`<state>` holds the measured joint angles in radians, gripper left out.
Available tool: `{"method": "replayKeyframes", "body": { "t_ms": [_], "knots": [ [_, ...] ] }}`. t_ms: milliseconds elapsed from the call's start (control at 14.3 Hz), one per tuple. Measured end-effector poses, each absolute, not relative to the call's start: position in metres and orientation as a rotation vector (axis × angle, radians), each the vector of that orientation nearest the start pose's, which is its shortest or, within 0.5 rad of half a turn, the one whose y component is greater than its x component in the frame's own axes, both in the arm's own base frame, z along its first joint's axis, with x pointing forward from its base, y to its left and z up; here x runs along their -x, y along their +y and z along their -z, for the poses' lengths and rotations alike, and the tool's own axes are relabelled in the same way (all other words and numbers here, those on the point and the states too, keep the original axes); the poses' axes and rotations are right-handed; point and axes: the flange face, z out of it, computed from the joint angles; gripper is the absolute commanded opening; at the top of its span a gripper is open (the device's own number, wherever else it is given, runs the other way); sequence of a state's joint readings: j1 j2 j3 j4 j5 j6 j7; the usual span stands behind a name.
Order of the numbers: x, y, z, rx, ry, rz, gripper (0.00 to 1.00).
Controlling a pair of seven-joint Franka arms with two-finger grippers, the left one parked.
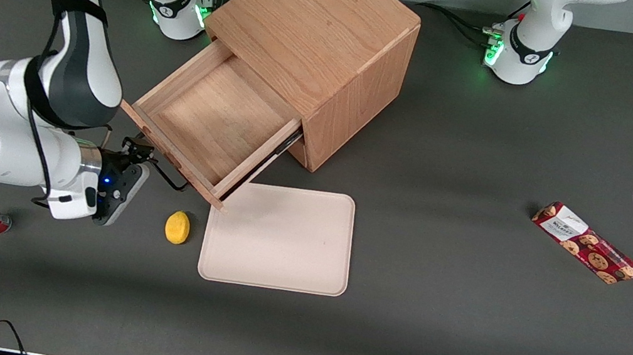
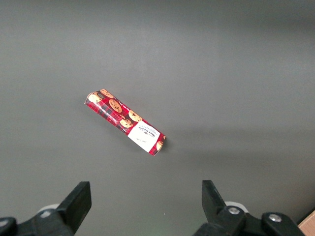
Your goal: Open upper drawer
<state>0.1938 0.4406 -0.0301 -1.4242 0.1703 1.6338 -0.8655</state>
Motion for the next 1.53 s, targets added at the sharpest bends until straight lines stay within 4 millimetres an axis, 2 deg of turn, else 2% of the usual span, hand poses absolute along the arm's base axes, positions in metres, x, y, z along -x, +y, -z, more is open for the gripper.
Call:
{"method": "replayKeyframes", "body": {
  "t_ms": [209, 488, 628, 767, 977, 1116, 1326, 1535],
  "knots": [
    [-0.635, 0.124, -0.475, 2.667, -1.25, -0.26, 1.0],
    [-0.596, 0.111, -0.556, 2.918, -0.813, -0.251, 1.0],
    [-0.574, 0.1, -0.59, 3.028, -0.666, -0.197, 1.0],
    [-0.555, 0.078, -0.614, 3.075, -0.565, -0.147, 1.0],
    [-0.532, 0.032, -0.627, 3.102, -0.395, -0.126, 1.0],
    [-0.522, 0.002, -0.626, 3.109, -0.309, -0.124, 1.0],
    [-0.516, -0.031, -0.621, 3.114, -0.209, -0.125, 1.0],
    [-0.517, -0.036, -0.621, 3.121, -0.189, -0.116, 1.0]
  ]
}}
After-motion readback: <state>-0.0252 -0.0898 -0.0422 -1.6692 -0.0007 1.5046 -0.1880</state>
